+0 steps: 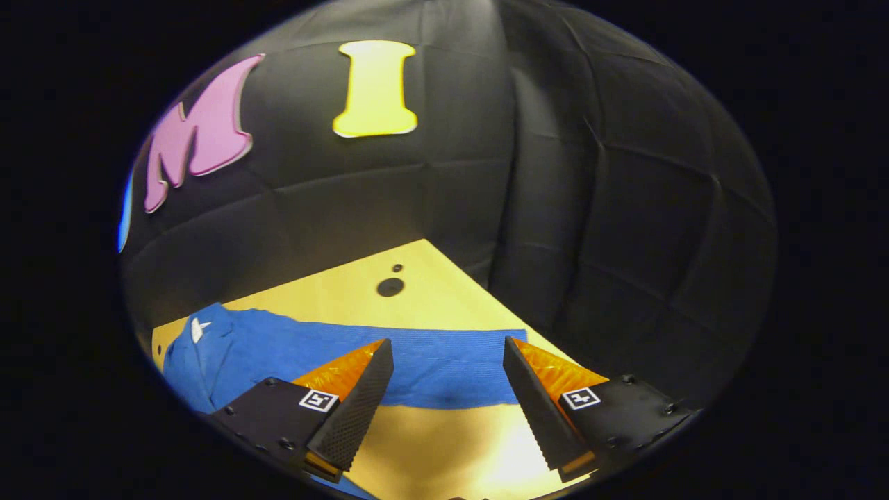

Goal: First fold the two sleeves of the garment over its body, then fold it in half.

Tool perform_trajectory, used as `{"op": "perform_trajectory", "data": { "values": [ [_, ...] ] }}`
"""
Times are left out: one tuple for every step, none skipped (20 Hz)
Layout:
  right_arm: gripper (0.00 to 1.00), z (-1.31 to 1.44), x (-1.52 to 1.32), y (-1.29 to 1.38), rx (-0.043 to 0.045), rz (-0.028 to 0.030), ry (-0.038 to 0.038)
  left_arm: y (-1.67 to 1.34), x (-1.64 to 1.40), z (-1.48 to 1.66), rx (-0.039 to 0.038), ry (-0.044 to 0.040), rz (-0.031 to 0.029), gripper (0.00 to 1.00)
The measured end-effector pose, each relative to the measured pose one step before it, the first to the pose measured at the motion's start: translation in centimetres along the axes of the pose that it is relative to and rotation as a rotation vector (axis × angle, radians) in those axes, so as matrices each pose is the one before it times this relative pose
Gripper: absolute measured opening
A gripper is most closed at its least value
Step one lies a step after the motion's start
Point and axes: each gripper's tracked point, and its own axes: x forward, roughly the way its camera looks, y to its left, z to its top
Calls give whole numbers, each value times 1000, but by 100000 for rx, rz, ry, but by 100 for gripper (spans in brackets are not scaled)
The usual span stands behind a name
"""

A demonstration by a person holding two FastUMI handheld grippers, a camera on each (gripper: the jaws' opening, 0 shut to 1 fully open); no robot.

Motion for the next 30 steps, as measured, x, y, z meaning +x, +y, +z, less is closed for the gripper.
{"op": "perform_trajectory", "data": {
  "values": [
    [100, -982, 1607, -1134, 620, -2111, 2593, -983, 333, -380, 926, 1221, -1151, 81],
    [100, -910, 1906, -284, 697, -2246, 3513, -900, 285, -253, 388, 1188, -1403, 81],
    [100, -911, 2096, 920, 1218, -1873, 4046, -1001, 307, -313, 16, 1602, -1661, 81],
    [100, -493, 1266, -160, 1278, -1226, 3672, -836, 263, -245, -10, 1386, -1350, 81],
    [100, -519, 1162, -71, 758, -536, 2955, -873, 317, -280, 396, 1385, -1548, 81],
    [100, -340, 1014, -148, 3, -1636, 2664, -813, 252, -194, 1004, 1185, -1222, 81],
    [100, -377, 142, -201, 416, -1226, 2084, -762, 114, -134, 1367, 651, -933, 82],
    [100, -576, 215, 166, 1648, 408, 2935, -686, 149, 144, 1301, -59, -1045, 81],
    [100, -744, 178, 122, 1629, 635, 5018, -801, 179, 180, 976, -318, -1131, 81],
    [99, 804, 290, -252, -350, -499, -3621, -680, 56, 307, 614, -275, -1231, 81],
    [94, 155, 264, 125, -948, 63, 289, -691, 85, 173, 288, -309, -1200, 81],
    [98, -418, -241, -125, -1495, -676, 1120, -675, 82, 156, -282, -166, -1234, 81],
    [98, 77, 130, 402, 699, 927, -168, -546, 21, 17, -716, 74, -1205, 81],
    [90, -173, 95, 56, 264, -178, 918, -513, 136, -84, -656, 300, -818, 81],
    [77, 124, -95, -58, 1053, -980, 458, -344, 74, -140, -504, 640, 83, 81],
    [63, 77, 44, 489, 1402, 1046, 503, -92, -64, -75, -304, 568, 455, 81],
    [49, -549, -76, 353, 2926, 539, 2762, -115, -248, 66, -322, -309, 332, 81],
    [34, 168, -394, 491, 2538, 618, 831, 15, -255, 174, -287, -659, 166, 82],
    [20, -7, 161, 502, 1390, 2924, 1148, 59, -240, -32, -170, -279, 108, 82],
    [13, -262, 18, 186, 2261, 2386, 1598, 142, -155, -44, -102, 60, 279, 81],
    [5, -100, -117, 631, 1959, 4903, 1855, 240, -41, -366, -231, 437, 418, 81],
    [5, -386, 85, 325, 2439, 3226, 1573, 247, -56, -217, -566, 703, 469, 81],
    [1, 116, -131, 300, 1529, 1872, 1194, 289, -203, -210, -1190, 94, 526, 81],
    [1, -342, 61, 346, -447, 1286, 476, 157, -234, 158, -1677, -939, -73, 82],
    [1, -235, -218, 445, -2533, 619, -148, 67, -162, 109, -1213, -624, -340, 81],
    [1, 50, -317, 510, -2234, 374, -1205, 95, -169, 100, -354, -323, -131, 81],
    [1, 412, -567, 712, -519, 1211, -2315, 162, -221, -5, 513, -288, 147, 81],
    [1, 597, -773, 1223, 1001, 2363, -2458, 137, -134, 82, 848, -392, 108, 81],
    [0, 568, -648, 1797, 966, 3316, -2594, 226, -134, 110, 701, -715, 17, 81],
    [1, -15, -837, 2065, -992, 4183, -1475, 286, -99, 171, 281, -571, 156, 81]
  ]
}}
